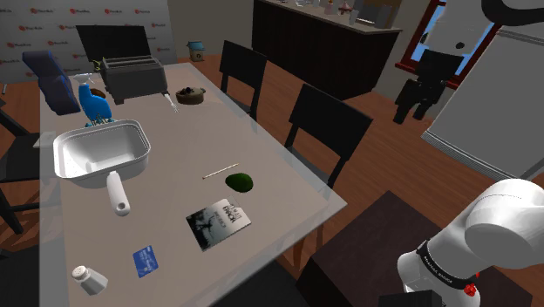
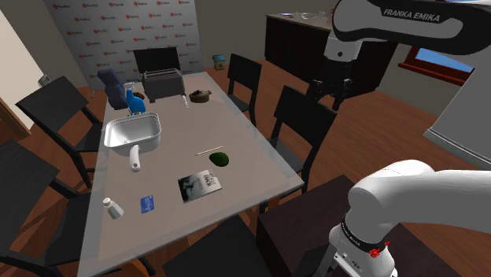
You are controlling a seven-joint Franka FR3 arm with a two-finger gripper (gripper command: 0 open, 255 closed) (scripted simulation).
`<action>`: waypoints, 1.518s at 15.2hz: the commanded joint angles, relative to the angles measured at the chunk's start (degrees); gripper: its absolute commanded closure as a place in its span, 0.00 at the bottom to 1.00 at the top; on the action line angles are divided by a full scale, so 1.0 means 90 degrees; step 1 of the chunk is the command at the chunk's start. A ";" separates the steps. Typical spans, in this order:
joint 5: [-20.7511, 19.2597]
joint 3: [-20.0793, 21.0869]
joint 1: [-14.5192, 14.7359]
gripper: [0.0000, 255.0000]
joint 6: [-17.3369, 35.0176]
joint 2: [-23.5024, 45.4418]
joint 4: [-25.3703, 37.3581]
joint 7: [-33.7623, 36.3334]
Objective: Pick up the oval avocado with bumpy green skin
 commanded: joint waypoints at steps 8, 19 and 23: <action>-0.0078 0.0372 0.0338 0.00 0.1231 0.1476 0.0148 -0.0234; -0.0518 0.0961 0.0714 0.00 0.2666 0.4056 0.1112 -0.0365; -0.0817 0.1148 0.0844 0.00 0.2994 0.5025 0.1664 -0.0326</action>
